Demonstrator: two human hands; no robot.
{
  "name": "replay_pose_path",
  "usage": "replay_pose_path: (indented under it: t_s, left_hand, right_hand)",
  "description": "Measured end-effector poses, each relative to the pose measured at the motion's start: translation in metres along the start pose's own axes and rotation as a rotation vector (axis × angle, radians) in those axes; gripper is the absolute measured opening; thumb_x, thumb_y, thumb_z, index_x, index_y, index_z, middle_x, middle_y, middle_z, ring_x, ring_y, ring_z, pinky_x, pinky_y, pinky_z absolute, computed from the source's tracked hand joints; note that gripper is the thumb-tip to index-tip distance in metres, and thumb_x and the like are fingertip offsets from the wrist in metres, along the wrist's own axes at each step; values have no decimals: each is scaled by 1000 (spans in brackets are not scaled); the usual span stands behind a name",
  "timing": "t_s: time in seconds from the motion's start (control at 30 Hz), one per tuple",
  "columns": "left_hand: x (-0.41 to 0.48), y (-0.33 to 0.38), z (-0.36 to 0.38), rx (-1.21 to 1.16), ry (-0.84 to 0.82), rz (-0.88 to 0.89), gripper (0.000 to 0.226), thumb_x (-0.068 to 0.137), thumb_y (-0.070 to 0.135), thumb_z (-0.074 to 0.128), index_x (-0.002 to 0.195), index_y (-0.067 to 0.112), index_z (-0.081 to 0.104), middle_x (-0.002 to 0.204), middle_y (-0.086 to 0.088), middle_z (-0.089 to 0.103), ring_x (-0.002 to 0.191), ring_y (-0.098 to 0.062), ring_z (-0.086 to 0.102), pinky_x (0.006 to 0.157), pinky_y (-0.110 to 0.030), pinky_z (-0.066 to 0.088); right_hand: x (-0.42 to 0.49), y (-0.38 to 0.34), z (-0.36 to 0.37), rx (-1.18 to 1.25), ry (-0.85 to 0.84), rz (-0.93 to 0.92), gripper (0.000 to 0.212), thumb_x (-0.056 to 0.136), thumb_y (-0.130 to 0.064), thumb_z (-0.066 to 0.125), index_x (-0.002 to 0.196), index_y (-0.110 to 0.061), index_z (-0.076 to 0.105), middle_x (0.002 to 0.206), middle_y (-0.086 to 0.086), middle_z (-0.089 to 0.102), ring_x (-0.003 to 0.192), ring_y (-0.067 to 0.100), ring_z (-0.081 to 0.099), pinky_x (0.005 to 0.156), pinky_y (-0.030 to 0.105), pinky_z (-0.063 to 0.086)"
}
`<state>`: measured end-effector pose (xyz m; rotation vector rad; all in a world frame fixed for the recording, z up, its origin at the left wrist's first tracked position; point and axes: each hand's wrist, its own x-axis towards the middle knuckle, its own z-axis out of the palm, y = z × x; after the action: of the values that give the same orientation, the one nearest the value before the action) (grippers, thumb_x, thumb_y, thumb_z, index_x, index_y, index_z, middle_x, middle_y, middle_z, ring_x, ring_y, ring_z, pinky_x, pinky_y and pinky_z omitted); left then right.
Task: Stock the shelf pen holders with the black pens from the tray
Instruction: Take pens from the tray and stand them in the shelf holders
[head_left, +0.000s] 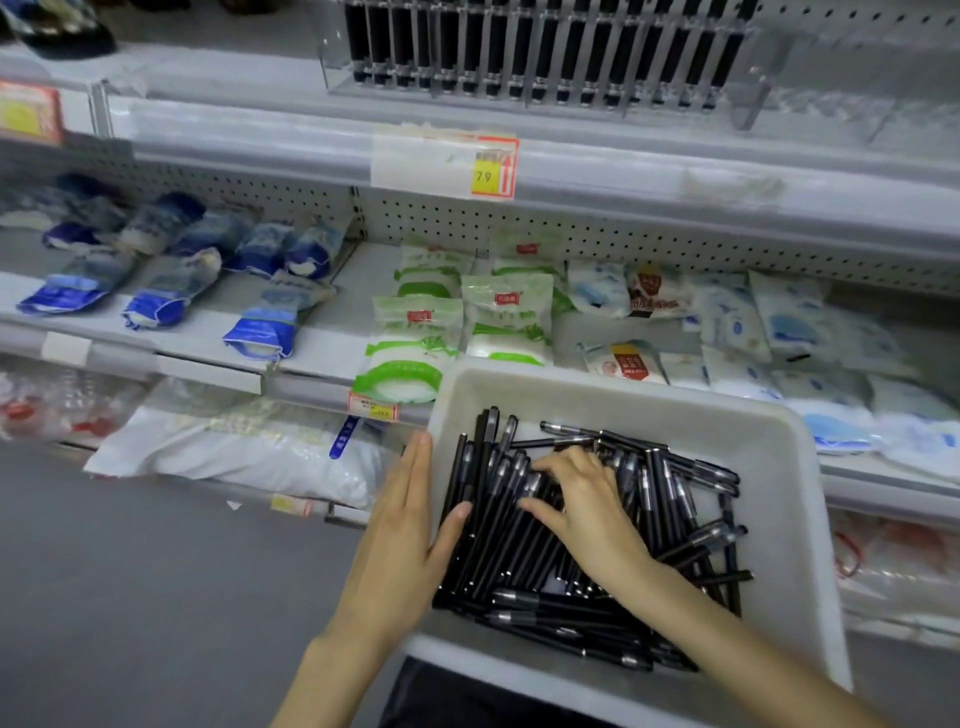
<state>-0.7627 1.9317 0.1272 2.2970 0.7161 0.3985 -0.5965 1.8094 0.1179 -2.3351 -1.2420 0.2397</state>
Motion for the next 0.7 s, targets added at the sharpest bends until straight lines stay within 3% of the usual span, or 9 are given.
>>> replay_pose_path:
  t_s: [0.1, 0.23, 0.33, 0.43, 0.53, 0.6, 0.7]
  left_hand:
    - [0, -1, 1, 2, 3, 3, 72, 92, 56, 32, 146, 37, -10, 158, 19, -6, 141, 9, -8, 111, -8, -2]
    - [0, 1, -1, -19, 8, 10, 71, 90, 58, 31, 146, 38, -8, 158, 19, -4, 141, 10, -7, 113, -10, -1]
    - [1, 5, -13, 13, 14, 27, 72, 91, 62, 28, 149, 35, -4, 158, 19, -5, 142, 9, -8, 120, -25, 5]
    - [12, 17, -46, 38, 123, 122, 71, 93, 63, 30, 152, 32, 5, 158, 22, 0, 143, 8, -2, 117, -18, 5]
    - [35, 49, -89, 79, 301, 292, 68, 94, 51, 37, 153, 20, 20, 159, 13, 15, 144, 2, 10, 114, -12, 8]
    - [53, 78, -113, 84, 410, 389, 65, 95, 44, 39, 151, 12, 26, 158, 4, 23, 144, -3, 18, 115, -17, 14]
    - [82, 117, -135, 99, 473, 510, 63, 97, 42, 38, 150, 10, 26, 157, 2, 24, 144, -6, 19, 116, -22, 16]
  right_hand:
    - [-6, -8, -1, 431, 39, 164, 32, 78, -26, 76, 103, -28, 56, 83, -8, 57, 74, 4, 56, 69, 14, 43]
    - [-10, -25, -5, 651, 128, 214, 29, 76, -16, 78, 88, -33, 58, 69, -4, 60, 66, 7, 61, 61, 17, 48]
    - [-13, -46, -23, 747, 173, 159, 34, 77, -9, 77, 87, -36, 60, 73, -13, 64, 70, 5, 64, 64, 14, 47]
    - [-10, -67, -75, 841, 197, 51, 36, 77, -5, 74, 96, -32, 61, 83, -16, 67, 75, 4, 65, 71, 15, 50]
    - [2, -84, -143, 859, 246, -82, 30, 76, -9, 73, 100, -24, 63, 94, -8, 69, 86, 11, 67, 81, 24, 54]
    - [12, -93, -182, 873, 291, -161, 26, 74, -14, 71, 99, -21, 65, 98, 1, 70, 91, 18, 68, 82, 30, 56]
    - [29, -104, -231, 875, 369, -265, 28, 76, -14, 67, 103, -17, 64, 97, 5, 71, 94, 20, 68, 80, 30, 56]
